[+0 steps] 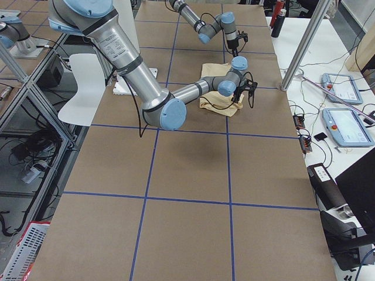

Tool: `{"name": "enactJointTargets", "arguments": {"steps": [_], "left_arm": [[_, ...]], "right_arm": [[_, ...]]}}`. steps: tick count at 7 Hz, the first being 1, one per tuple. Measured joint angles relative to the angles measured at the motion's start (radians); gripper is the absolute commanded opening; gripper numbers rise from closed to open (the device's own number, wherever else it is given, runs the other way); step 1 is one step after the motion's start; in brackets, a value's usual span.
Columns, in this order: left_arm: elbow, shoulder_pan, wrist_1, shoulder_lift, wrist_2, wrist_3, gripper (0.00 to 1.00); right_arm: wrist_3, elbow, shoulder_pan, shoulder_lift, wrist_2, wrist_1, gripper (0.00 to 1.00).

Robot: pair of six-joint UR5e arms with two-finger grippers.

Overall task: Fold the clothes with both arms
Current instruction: 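Move the right gripper down to the folded shirt's side edge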

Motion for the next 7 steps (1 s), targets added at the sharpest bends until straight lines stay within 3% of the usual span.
{"name": "enactJointTargets", "arguments": {"steps": [2, 4, 7], "left_arm": [[-0.038, -0.005, 0.006, 0.017, 0.001, 0.002, 0.99], [-0.164, -0.014, 0.017, 0.093, -0.001, 0.004, 0.99], [-0.311, -0.015, 0.067, 0.164, -0.003, -0.002, 0.99]], "right_arm": [[-0.034, 0.002, 0.004, -0.002, 0.001, 0.0, 1.0], [-0.046, 0.031, 0.008, -0.008, 0.006, 0.0, 1.0], [-0.025, 0.223, -0.037, -0.146, 0.008, -0.012, 1.0]]}}
